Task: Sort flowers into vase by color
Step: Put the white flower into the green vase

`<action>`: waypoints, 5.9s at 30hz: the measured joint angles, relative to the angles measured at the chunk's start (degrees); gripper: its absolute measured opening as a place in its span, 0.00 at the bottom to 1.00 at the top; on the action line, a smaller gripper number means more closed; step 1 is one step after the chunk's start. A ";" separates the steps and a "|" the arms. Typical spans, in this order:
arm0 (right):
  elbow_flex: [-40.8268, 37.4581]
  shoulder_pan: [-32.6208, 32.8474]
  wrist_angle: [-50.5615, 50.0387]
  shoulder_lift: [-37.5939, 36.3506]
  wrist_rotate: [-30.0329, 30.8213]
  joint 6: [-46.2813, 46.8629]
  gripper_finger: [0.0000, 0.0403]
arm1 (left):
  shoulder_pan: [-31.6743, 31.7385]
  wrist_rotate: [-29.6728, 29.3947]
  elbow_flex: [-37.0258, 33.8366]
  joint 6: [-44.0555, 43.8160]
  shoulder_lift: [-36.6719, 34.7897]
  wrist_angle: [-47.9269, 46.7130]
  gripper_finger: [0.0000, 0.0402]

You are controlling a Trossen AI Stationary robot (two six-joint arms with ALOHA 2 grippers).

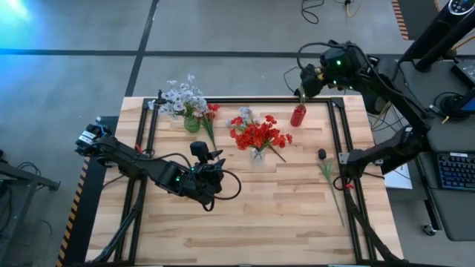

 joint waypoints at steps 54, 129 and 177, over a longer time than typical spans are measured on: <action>-64.54 39.84 28.24 -11.47 -4.61 15.28 0.60 | -8.28 -4.53 0.00 -0.38 -5.99 -0.24 0.34; -87.49 37.86 85.85 5.60 17.16 2.10 0.57 | -8.09 4.44 -30.27 41.93 -30.93 56.96 0.34; -91.06 34.51 71.07 -9.02 7.55 8.81 0.02 | -8.07 4.44 -30.27 41.21 -30.91 56.98 0.34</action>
